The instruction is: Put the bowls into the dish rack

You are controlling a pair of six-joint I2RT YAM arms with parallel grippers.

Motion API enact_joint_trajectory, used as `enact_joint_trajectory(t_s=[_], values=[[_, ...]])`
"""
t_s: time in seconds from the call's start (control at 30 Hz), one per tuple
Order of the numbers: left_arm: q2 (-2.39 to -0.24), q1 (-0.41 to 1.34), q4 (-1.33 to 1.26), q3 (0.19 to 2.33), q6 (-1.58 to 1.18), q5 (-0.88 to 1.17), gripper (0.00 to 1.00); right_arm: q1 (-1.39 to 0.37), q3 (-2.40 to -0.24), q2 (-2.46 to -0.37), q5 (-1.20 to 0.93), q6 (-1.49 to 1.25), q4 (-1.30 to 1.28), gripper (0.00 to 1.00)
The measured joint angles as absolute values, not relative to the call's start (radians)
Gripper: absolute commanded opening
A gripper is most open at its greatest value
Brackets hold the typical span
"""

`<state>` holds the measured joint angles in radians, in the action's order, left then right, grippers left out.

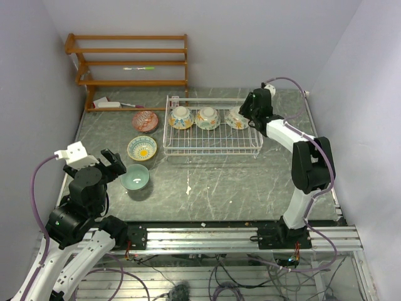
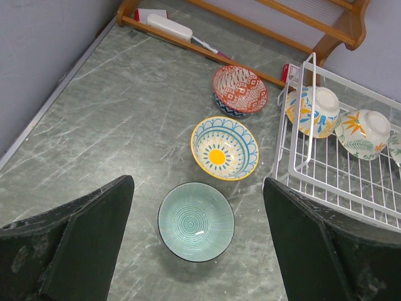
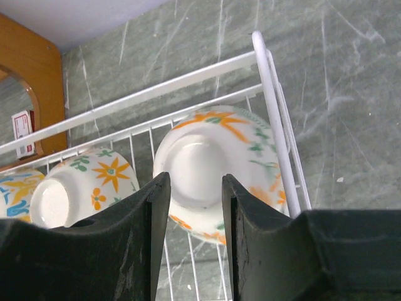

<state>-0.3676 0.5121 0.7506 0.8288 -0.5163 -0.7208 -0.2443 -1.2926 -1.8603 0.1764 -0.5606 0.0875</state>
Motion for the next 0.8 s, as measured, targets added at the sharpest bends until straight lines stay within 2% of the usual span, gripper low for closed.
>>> enact_joint_trajectory(t_s=[0.53,0.8], values=[[-0.367,0.512,0.751,0.829,-0.516,-0.721,0.95,-0.249,-1.287,-1.855,0.168,-0.545,0.053,0.4],[-0.367,0.512,0.751,0.829,-0.516,-0.721,0.96,-0.328,-1.29,-1.826,0.187,-0.476,0.009,0.67]])
